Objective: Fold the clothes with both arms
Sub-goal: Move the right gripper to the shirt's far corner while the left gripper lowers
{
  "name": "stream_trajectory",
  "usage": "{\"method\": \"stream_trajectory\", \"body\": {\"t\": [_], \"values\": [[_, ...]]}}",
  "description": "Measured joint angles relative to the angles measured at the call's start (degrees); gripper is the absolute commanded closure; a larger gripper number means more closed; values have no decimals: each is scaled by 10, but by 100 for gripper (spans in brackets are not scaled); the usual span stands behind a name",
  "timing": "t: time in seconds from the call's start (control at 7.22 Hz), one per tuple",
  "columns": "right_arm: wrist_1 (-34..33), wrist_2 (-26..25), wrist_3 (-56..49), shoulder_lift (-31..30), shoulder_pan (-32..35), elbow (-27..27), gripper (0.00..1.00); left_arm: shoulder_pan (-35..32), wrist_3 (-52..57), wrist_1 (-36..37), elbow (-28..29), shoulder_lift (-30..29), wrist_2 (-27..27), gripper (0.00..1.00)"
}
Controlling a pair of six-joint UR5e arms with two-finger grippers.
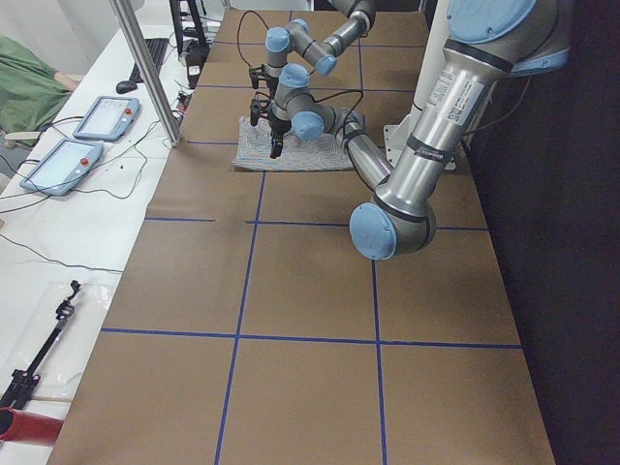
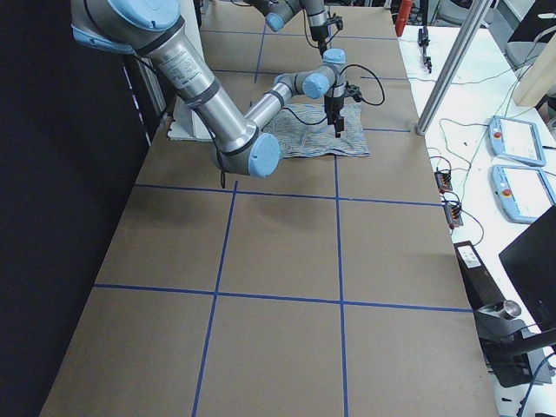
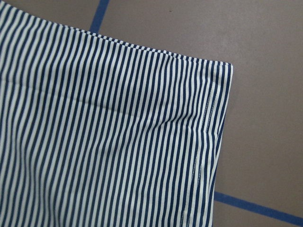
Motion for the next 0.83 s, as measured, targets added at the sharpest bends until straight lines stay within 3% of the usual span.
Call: {"method": "stream_trajectory", "body": {"t": [0.28,0.55,0.83], "values": [[-1,55,22,-39,10,71,0,30,-86,7,2,3,-11,0],[-1,90,82,-92,12,154,0,106,-179,49,-3,-14,32,0],[-1,102,112,-121,12,194,0,179,-256,83,-4,-22,71,0]]}}
